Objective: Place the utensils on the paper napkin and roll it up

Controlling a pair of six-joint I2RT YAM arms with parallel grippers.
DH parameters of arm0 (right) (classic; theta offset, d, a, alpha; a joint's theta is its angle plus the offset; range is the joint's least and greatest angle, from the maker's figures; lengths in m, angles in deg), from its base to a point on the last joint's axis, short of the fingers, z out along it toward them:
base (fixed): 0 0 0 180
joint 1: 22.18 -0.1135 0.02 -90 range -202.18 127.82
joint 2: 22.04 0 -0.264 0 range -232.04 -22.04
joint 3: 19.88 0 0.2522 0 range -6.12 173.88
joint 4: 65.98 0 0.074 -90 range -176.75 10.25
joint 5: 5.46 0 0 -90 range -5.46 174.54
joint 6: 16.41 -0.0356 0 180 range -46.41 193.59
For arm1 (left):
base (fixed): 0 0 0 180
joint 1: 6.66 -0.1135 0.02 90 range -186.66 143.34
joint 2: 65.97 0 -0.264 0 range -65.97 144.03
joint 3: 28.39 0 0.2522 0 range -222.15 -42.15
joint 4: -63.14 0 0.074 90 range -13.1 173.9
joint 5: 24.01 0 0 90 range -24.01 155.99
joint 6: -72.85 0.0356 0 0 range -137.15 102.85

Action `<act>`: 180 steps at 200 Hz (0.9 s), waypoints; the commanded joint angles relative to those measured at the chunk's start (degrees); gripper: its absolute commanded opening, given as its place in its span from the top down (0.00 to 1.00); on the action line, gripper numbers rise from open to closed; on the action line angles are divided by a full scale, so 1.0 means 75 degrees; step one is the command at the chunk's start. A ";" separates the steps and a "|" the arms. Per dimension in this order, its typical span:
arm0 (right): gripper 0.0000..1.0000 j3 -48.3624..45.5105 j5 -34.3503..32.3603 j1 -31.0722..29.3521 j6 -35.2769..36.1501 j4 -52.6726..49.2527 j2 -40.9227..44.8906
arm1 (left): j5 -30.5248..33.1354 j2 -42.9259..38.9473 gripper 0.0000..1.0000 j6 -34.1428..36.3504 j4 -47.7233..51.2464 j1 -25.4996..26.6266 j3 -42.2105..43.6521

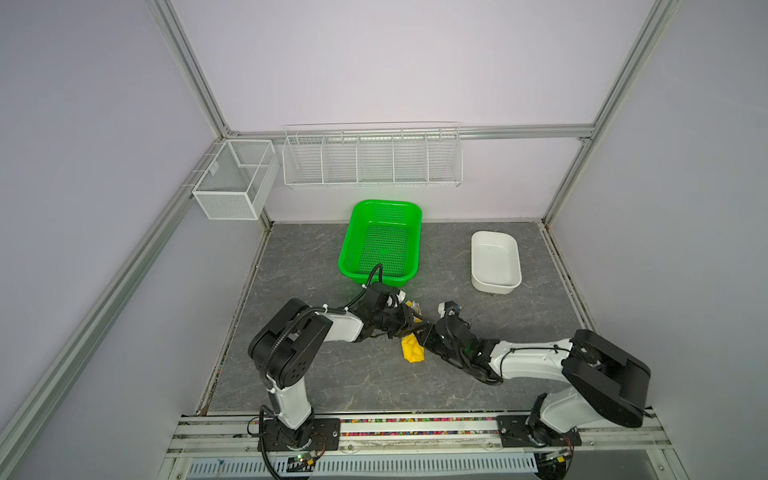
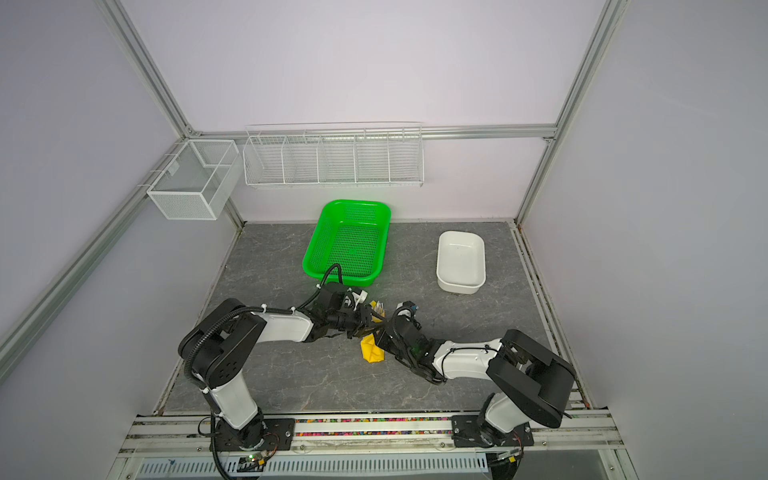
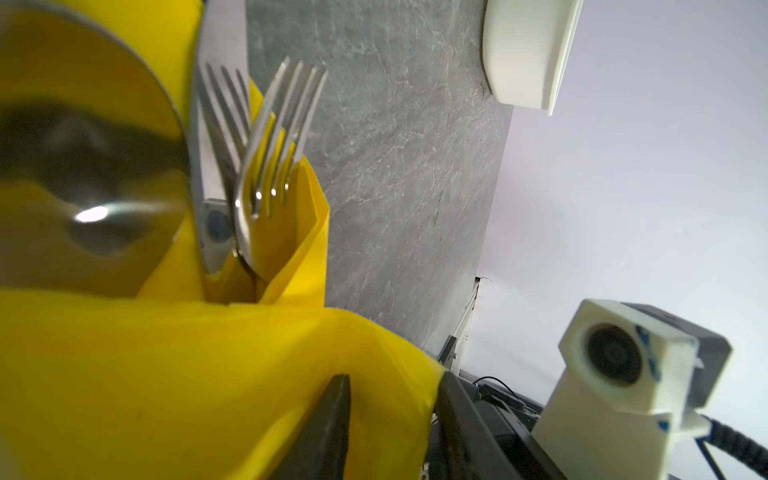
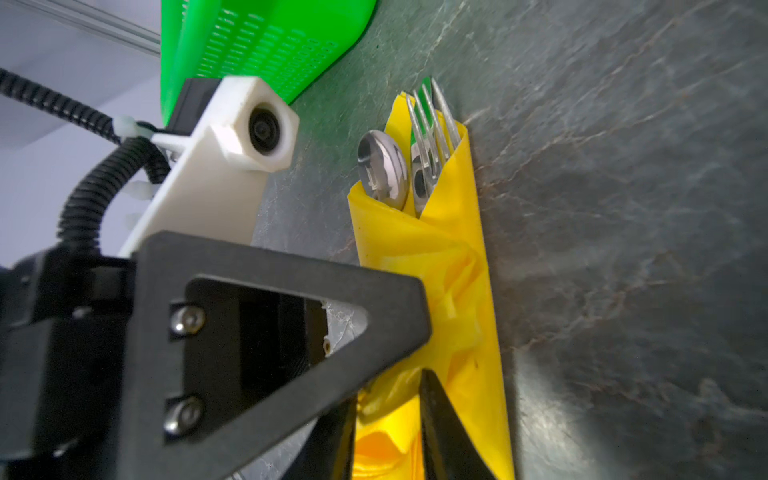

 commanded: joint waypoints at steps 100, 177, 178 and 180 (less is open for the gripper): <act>0.93 0.0064 -0.0534 0.0071 -0.0456 -0.1173 0.0585 | 0.0057 -0.0296 0.62 0.0495 0.0912 0.0072 -0.0223; 0.92 0.0052 -0.0388 0.0081 -0.0520 -0.0980 0.0449 | 0.0215 -0.0700 0.61 0.0447 0.0816 -0.0022 0.0178; 0.92 0.0052 -0.0384 0.0085 -0.0520 -0.0977 0.0444 | 0.0214 -0.0714 0.61 0.0431 0.0801 -0.0029 0.0186; 0.92 0.0058 -0.0390 0.0088 -0.0517 -0.0975 0.0440 | 0.0222 -0.0725 0.60 0.0428 0.0784 -0.0034 0.0201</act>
